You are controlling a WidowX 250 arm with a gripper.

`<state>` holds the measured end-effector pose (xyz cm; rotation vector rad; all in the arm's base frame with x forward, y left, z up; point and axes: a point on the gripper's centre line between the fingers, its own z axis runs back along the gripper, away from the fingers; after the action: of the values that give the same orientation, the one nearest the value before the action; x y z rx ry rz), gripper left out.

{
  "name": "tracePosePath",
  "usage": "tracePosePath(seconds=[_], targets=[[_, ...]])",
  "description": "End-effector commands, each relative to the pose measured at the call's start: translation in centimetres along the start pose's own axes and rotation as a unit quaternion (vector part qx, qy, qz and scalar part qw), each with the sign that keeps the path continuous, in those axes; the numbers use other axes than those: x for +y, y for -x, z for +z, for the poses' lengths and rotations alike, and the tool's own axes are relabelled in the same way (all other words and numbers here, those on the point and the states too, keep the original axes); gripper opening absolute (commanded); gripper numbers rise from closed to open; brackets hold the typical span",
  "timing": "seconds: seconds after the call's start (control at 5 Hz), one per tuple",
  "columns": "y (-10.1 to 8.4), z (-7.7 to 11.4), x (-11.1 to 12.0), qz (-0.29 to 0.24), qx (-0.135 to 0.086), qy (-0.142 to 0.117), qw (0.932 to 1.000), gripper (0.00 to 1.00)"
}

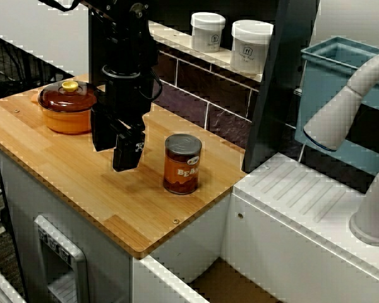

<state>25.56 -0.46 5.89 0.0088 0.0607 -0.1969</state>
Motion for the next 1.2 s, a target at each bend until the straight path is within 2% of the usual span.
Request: tracePosePath(seconds=[0.0,0.2,0.4,0.6,0.8,1.0], targets=[[0.0,0.0,0.0,0.000,0.000,0.000,1.0000,1.00],[-1.7,-0.8,2.1,-0.001,0.011,-0.026,0.9996,1.00],[-2.9,-1.2,4.5,0.011,0.000,-0.062,0.9980,1.00],[-3.0,0.1,7.3,0.018,-0.027,-0.056,0.9979,1.00],[-2.6,1.8,10.3,0.021,-0.036,-0.030,0.9986,1.00],[-1.6,3.1,12.0,0.030,-0.054,-0.010,0.9980,1.00]])
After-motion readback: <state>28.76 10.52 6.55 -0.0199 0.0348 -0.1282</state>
